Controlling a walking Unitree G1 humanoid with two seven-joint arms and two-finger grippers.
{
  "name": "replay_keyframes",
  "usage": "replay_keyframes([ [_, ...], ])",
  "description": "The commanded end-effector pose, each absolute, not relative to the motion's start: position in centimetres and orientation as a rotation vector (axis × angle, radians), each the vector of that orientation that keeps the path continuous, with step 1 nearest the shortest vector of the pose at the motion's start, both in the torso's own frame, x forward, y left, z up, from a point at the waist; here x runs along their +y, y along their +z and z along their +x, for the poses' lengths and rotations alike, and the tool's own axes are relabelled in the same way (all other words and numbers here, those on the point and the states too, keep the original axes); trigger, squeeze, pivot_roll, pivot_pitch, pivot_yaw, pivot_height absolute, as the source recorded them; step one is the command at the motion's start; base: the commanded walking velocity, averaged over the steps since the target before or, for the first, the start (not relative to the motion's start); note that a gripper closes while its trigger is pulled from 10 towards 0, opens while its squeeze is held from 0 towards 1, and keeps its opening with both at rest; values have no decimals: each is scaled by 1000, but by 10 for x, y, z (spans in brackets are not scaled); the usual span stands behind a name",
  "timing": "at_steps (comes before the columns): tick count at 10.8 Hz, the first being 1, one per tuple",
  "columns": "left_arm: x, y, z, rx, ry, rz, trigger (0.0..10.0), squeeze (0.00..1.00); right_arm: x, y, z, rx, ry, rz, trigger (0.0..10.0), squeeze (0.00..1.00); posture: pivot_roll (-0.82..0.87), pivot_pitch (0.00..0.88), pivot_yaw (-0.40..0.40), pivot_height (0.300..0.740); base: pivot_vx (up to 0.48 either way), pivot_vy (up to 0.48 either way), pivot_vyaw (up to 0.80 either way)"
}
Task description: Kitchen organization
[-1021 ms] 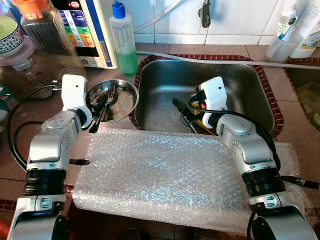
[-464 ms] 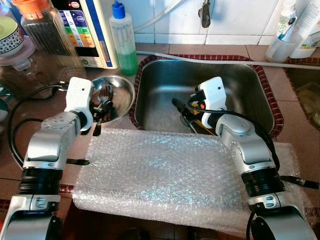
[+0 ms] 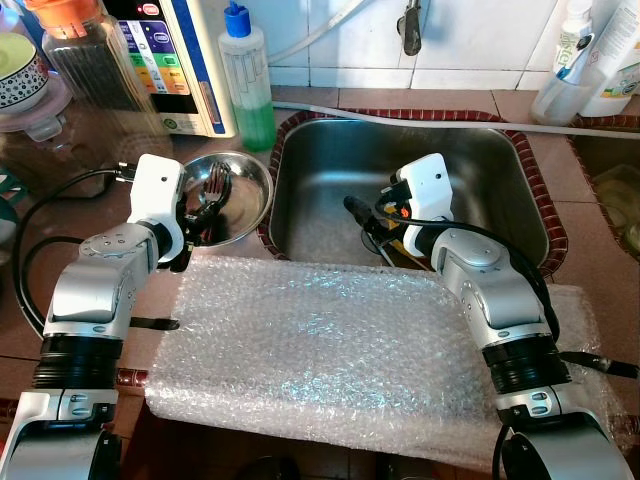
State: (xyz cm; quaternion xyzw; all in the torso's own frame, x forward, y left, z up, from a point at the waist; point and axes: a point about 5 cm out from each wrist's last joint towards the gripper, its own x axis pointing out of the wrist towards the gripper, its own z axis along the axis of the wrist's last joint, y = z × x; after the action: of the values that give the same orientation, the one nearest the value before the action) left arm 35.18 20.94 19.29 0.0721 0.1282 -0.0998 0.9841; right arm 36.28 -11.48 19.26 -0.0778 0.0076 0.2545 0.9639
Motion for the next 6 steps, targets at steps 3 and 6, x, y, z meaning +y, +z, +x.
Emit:
replay_keyframes([
  [3,216,188,350,282,-187,166,0,0,-116,197,363,-2,512,-163,10000,0,-147,191,92,740,0,0,0],
  [6,214,188,349,272,-202,168,0,0,-115,196,362,1,515,-163,10000,0,-147,193,93,740,0,0,0],
])
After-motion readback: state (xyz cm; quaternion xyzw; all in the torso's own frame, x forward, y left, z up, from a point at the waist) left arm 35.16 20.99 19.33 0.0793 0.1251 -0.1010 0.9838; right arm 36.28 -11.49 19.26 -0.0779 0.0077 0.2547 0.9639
